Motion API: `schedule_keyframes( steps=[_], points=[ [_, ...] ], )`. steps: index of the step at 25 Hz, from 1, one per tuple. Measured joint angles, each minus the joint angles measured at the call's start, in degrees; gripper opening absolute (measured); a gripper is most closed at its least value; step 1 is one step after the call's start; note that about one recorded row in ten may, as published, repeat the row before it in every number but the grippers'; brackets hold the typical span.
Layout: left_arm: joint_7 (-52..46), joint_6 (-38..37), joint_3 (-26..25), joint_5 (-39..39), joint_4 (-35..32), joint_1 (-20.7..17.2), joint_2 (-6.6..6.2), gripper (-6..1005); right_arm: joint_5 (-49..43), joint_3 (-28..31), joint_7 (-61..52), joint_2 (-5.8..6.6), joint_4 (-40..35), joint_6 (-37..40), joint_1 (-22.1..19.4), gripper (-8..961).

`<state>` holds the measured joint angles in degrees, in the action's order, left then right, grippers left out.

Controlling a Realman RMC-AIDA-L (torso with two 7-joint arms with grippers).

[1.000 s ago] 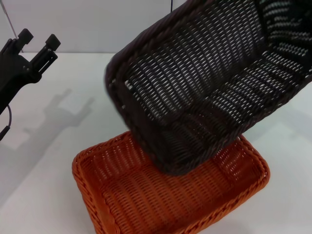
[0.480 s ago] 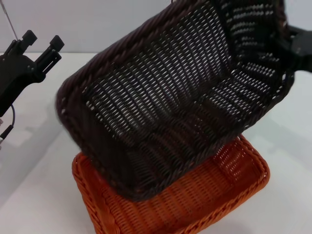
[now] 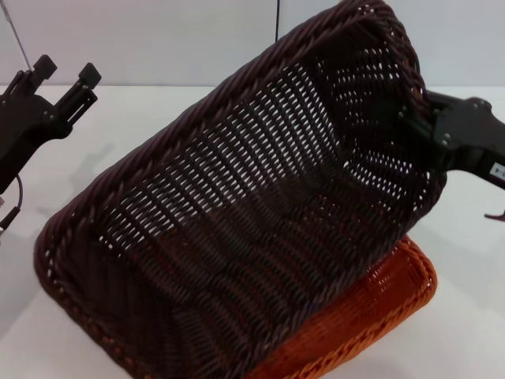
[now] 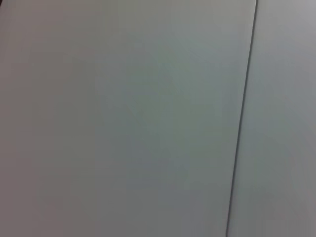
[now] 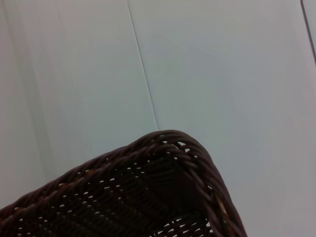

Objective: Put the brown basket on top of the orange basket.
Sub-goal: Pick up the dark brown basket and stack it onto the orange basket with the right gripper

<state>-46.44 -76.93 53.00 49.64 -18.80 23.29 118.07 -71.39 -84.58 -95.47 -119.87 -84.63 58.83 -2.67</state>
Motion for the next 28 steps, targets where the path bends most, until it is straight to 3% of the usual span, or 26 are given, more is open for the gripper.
schedule_keyframes(
  steps=[17,28],
  points=[
    [0.52,2.27,-0.01,0.34,0.09,1.41,-0.12,811,3.54,-2.67,0.13,-0.01,2.24,-0.08,-3.64,235],
    [0.57,3.12,-0.01,0.33,-0.14,1.50,-0.13,811,4.17,-1.04,-0.27,0.04,5.05,3.57,-6.08,246]
  ],
)
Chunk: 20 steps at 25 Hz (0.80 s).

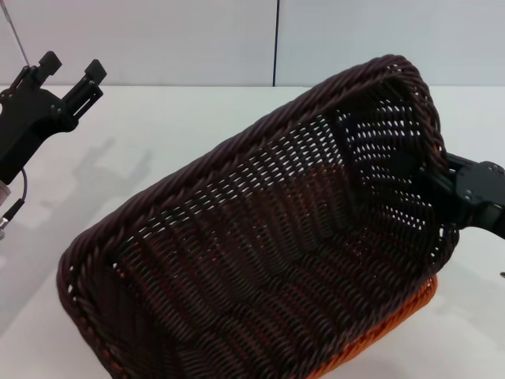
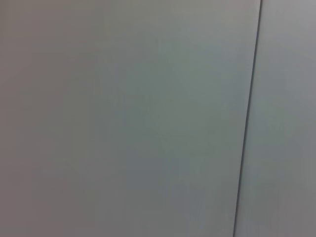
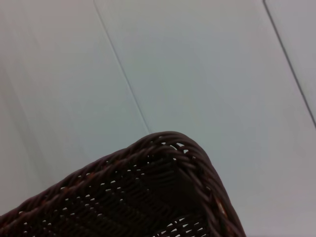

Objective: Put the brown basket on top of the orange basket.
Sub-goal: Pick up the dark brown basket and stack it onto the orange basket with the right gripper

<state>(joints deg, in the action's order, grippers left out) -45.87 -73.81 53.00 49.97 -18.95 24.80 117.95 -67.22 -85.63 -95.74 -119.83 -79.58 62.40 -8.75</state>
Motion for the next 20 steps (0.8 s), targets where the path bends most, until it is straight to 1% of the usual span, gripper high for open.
schedule_keyframes(
  steps=[9,14,17,20],
  points=[
    [0.00,0.00,0.35,0.05,0.23,0.08,0.02,810,0.72,0.86,0.21,0.27,2.78,1.87,-0.34,255],
    [0.00,-0.01,0.46,0.11,0.23,0.08,0.11,810,0.71,2.17,0.21,0.11,3.37,3.98,-1.98,260],
    [0.00,-0.03,0.49,0.12,0.23,0.08,0.14,810,0.74,3.32,0.21,0.10,5.02,6.14,-2.77,263],
    [-0.03,-0.18,0.53,0.14,0.23,0.08,0.22,810,0.74,3.68,0.39,0.05,5.70,6.63,-3.20,266]
  ],
)
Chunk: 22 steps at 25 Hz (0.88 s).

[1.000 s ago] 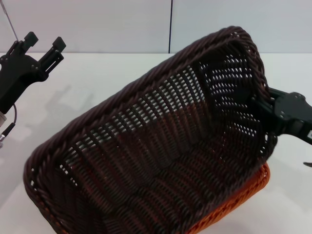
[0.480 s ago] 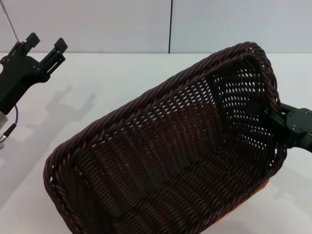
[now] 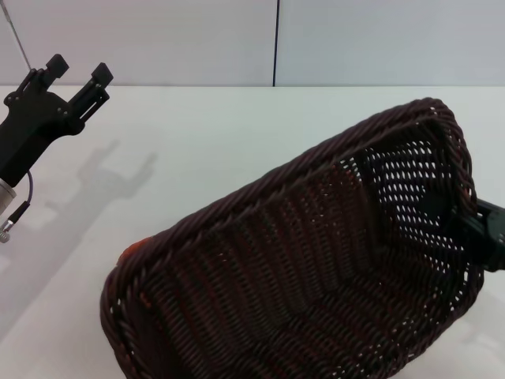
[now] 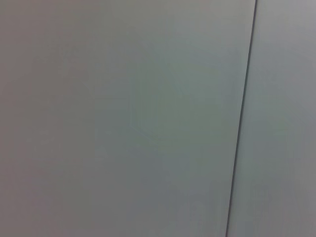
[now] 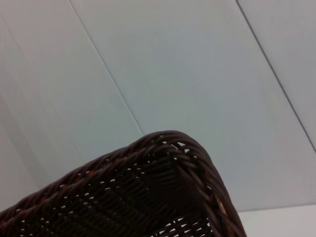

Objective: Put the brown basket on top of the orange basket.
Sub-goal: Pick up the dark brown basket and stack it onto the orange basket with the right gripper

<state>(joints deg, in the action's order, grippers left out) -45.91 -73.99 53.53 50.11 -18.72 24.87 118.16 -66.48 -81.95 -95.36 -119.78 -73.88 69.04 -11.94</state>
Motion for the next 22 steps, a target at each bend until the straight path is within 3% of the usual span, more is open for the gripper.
schedule_keyframes(
  steps=[7,22],
  points=[
    [-0.19,-0.11,0.06,0.00,0.20,0.16,0.20,810,0.05,0.96,0.48,0.01,1.49,0.17,-0.49,273],
    [-0.19,-0.36,0.09,-0.08,1.49,0.94,0.22,811,-1.96,1.53,-0.50,0.64,3.89,0.14,2.93,288]
  ],
)
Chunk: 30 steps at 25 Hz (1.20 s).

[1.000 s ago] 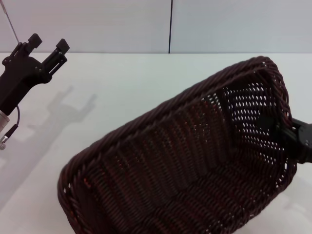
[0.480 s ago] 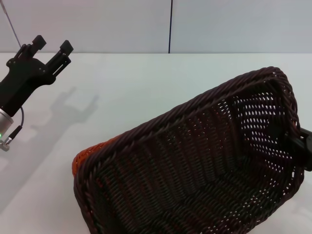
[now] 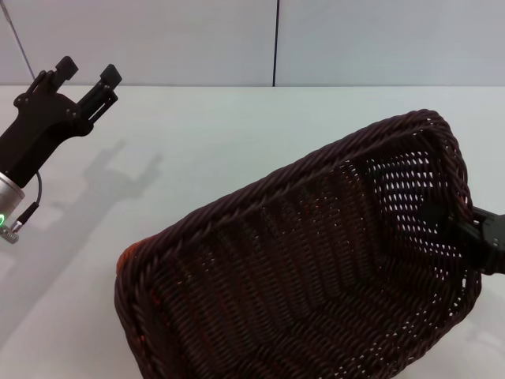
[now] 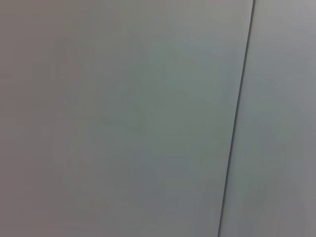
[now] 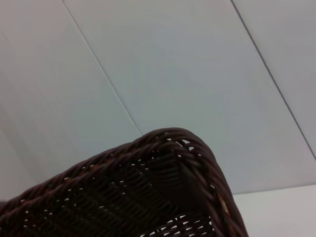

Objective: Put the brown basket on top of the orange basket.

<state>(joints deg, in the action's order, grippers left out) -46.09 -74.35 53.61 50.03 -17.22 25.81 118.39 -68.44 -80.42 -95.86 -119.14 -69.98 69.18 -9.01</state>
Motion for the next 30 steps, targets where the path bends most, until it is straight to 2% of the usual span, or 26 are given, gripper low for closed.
schedule_keyframes(
  steps=[5,11,23,30],
  points=[
    [0.05,0.24,0.00,0.02,0.06,0.44,0.00,811,-1.67,0.74,-1.20,0.22,0.04,0.13,0.43,293],
    [0.12,0.34,0.00,0.04,0.09,0.82,0.00,811,-4.66,2.81,-3.56,0.45,2.51,2.24,3.80,299],
    [0.20,0.52,0.09,0.07,0.79,1.34,-0.10,810,-6.73,4.92,-4.77,0.58,4.39,2.91,7.66,311],
    [0.22,0.53,0.03,-0.02,0.79,1.35,-0.17,811,-6.53,7.99,-2.78,0.31,4.57,4.21,8.50,563]
  ],
)
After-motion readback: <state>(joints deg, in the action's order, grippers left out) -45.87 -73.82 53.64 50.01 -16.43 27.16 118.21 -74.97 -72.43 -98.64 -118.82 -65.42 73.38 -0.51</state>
